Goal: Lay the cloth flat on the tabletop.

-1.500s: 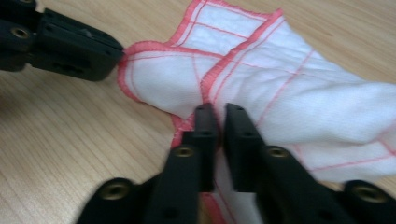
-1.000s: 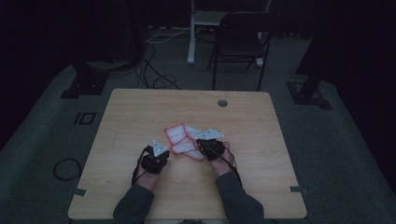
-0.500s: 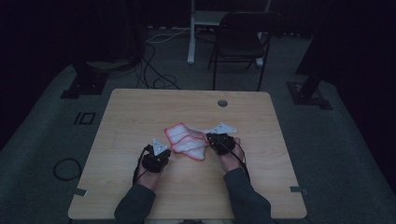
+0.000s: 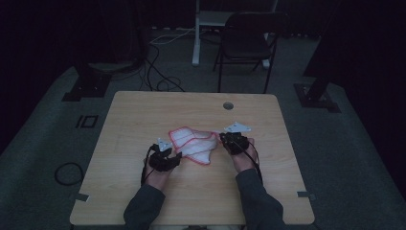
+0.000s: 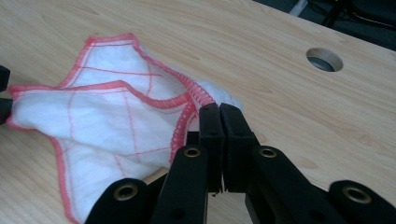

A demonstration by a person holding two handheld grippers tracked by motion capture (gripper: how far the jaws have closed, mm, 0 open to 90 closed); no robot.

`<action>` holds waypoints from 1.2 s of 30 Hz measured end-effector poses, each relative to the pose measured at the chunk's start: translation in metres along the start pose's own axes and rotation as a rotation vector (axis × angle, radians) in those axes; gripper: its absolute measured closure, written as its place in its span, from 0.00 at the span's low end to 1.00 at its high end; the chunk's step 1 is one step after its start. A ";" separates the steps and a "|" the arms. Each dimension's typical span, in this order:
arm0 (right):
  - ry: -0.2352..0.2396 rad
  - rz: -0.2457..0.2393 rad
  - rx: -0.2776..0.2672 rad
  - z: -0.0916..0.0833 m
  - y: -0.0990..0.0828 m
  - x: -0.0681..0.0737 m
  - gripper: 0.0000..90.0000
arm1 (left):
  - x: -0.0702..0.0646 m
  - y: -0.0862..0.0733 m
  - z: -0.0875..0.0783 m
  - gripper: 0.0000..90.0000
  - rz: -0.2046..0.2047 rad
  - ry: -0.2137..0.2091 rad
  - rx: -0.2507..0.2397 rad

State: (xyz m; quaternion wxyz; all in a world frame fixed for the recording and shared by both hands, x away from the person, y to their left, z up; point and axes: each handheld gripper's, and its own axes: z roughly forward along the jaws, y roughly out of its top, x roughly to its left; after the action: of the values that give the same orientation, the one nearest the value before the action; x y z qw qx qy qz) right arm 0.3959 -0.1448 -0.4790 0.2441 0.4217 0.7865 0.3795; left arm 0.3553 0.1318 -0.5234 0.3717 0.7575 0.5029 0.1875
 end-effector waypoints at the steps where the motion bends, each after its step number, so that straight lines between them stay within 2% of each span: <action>1: 0.000 0.005 0.000 0.000 0.000 -0.002 0.99 | 0.001 0.000 0.001 0.58 -0.007 -0.005 0.007; 6: -0.002 0.018 0.005 0.001 -0.001 -0.006 0.99 | 0.007 0.003 0.006 0.61 -0.066 -0.054 0.019; 10: -0.004 0.018 0.005 0.002 0.000 -0.008 0.99 | 0.009 0.007 0.006 0.76 -0.078 -0.069 0.014; 12: -0.005 0.024 0.009 0.003 0.001 -0.009 0.99 | 0.008 0.009 0.006 0.87 -0.075 -0.074 0.014; 15: -0.009 0.025 0.011 0.004 0.001 -0.011 0.99 | 0.004 0.012 0.004 1.00 -0.050 -0.084 -0.005; 20: -0.021 0.034 0.016 0.005 0.002 -0.017 0.99 | -0.007 0.015 -0.001 1.00 0.009 -0.117 -0.025; 24: -0.028 0.037 0.021 0.005 0.002 -0.022 0.99 | -0.002 0.016 -0.003 1.00 -0.008 -0.063 -0.039; 29: -0.032 0.042 0.023 0.006 0.001 -0.025 0.99 | 0.014 0.018 -0.002 0.82 -0.071 -0.042 -0.051; 31: -0.034 0.040 0.025 0.007 0.001 -0.025 0.99 | 0.016 0.018 0.000 0.71 -0.088 -0.042 -0.059; 34: -0.031 0.039 0.025 0.008 0.001 -0.024 0.99 | 0.016 0.019 0.004 0.60 -0.098 -0.067 -0.052; 36: -0.031 0.037 0.026 0.008 0.001 -0.023 0.99 | 0.015 0.019 0.010 0.57 -0.103 -0.070 -0.042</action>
State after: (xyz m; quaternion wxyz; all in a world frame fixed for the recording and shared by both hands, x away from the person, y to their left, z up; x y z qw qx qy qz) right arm 0.4144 -0.1610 -0.4820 0.2435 0.4452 0.7796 0.3671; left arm 0.3796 0.1377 -0.5171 0.4142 0.7286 0.5239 0.1521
